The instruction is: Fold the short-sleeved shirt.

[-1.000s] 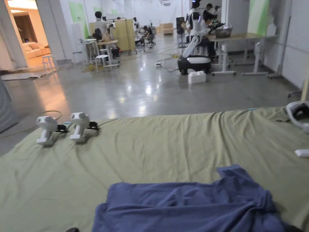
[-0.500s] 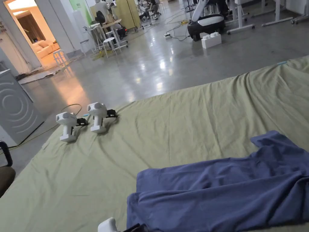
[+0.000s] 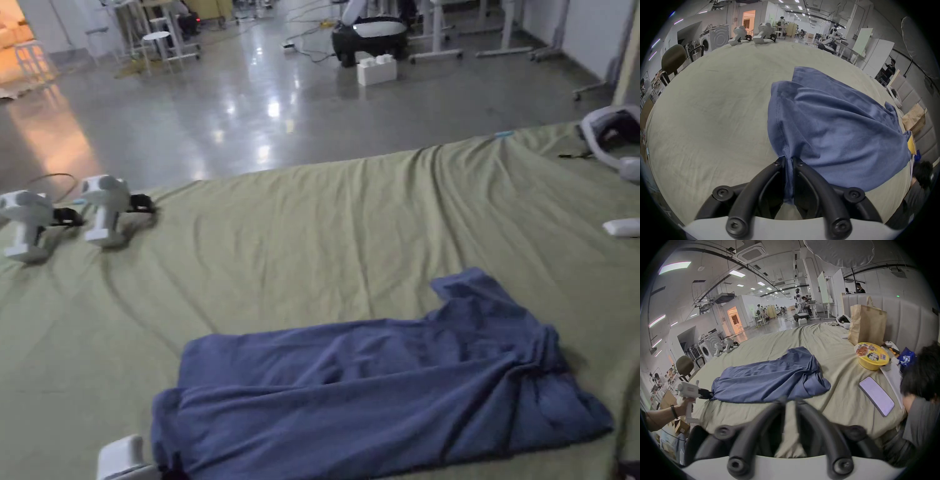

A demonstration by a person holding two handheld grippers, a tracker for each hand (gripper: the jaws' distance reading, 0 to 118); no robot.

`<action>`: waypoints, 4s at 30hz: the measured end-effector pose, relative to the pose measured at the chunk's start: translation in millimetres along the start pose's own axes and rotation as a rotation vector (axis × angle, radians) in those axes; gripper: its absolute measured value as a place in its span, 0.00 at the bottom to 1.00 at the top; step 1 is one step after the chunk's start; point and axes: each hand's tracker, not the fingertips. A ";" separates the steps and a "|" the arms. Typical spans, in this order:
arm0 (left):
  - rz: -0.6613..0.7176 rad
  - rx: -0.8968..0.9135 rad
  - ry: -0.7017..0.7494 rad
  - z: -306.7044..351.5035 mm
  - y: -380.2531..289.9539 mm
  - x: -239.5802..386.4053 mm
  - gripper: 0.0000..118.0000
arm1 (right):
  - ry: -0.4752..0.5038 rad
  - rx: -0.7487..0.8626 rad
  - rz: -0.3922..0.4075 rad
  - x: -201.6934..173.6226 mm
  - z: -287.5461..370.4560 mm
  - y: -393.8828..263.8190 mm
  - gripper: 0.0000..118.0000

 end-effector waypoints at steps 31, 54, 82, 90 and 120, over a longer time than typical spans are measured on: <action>0.027 0.122 -0.121 168.2 -67.3 -44.1 0.08 | -0.291 -0.243 0.089 36.6 -40.3 -13.3 0.10; -0.256 0.872 -0.114 388.4 -107.3 41.1 0.91 | -0.037 0.380 0.259 -55.2 131.1 39.3 0.73; -0.193 0.524 -0.226 261.3 -40.5 53.1 0.02 | 0.039 0.262 0.238 -90.9 100.2 24.3 0.02; -0.031 0.124 -0.104 42.6 36.5 7.5 0.80 | 0.022 0.098 0.162 -57.6 71.7 6.1 0.02; -0.266 -0.096 0.039 -36.4 43.5 49.8 0.07 | -0.130 -0.390 -0.162 100.4 -191.3 68.0 0.72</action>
